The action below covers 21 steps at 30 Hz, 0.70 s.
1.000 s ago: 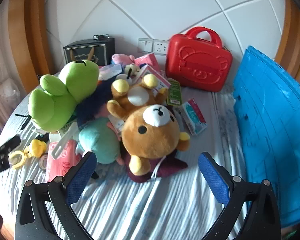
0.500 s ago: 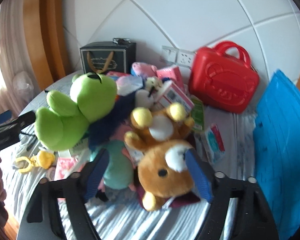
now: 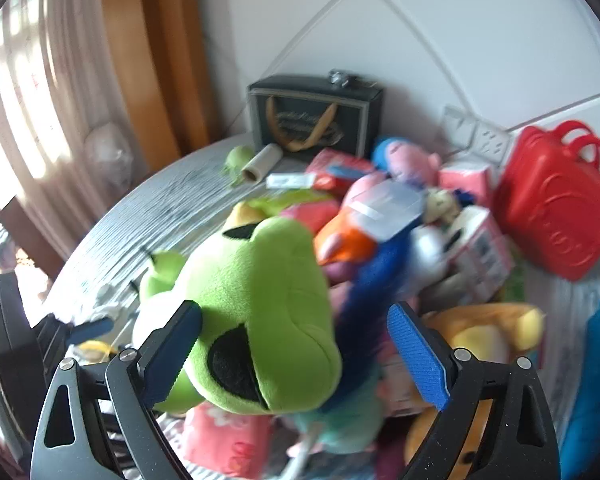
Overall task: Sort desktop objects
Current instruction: 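Grasp the green frog plush with the left gripper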
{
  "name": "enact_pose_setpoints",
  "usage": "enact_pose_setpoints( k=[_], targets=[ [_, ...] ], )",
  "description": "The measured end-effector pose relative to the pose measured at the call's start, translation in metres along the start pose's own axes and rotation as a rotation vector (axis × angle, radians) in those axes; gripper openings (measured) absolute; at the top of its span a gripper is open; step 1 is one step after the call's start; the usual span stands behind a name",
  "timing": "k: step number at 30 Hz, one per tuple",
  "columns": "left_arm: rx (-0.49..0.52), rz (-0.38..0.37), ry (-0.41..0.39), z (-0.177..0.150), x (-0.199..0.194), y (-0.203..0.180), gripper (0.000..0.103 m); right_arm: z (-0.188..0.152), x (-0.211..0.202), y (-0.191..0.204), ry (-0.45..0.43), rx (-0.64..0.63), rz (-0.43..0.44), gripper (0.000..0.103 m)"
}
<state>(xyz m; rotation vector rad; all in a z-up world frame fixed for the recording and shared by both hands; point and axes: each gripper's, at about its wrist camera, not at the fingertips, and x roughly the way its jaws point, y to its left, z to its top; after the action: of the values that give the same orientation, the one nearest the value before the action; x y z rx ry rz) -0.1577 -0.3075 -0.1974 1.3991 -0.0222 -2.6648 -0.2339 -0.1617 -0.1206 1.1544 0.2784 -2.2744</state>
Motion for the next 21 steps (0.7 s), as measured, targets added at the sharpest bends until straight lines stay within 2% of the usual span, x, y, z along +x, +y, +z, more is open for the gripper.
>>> enact_pose_setpoints(
  k=[1,3,5,10,12,14,16,17,21],
  targets=[
    [0.005,0.004,0.005,-0.004,0.002,0.008,0.093,-0.008,0.007,0.004,0.038,0.016,0.010,0.076],
    [0.013,0.004,0.009,-0.013,0.003,0.025,0.093,-0.031,0.017,0.008,0.100,0.052,0.009,0.057],
    [0.011,-0.050,0.015,-0.022,-0.002,0.038,0.093,-0.054,0.022,0.006,0.137,0.105,0.020,0.057],
    [0.003,-0.097,-0.074,-0.022,-0.027,0.046,0.093,-0.075,0.018,0.013,0.140,0.151,-0.038,0.064],
    [0.003,-0.100,-0.056,-0.021,-0.019,0.043,0.093,-0.076,0.012,0.016,0.122,0.161,-0.059,0.066],
    [0.015,-0.096,-0.023,-0.027,-0.006,0.036,0.093,-0.076,0.007,0.020,0.110,0.152,-0.086,0.074],
    [0.009,-0.082,0.005,-0.033,0.006,0.034,0.093,-0.074,0.001,0.026,0.091,0.136,-0.085,0.099],
    [-0.012,-0.104,0.007,-0.036,0.008,0.035,0.093,-0.073,-0.001,0.030,0.075,0.122,-0.089,0.103],
    [-0.066,-0.135,0.025,-0.039,0.015,0.037,0.093,-0.064,0.014,0.041,0.060,0.081,-0.109,0.103]
  ],
)
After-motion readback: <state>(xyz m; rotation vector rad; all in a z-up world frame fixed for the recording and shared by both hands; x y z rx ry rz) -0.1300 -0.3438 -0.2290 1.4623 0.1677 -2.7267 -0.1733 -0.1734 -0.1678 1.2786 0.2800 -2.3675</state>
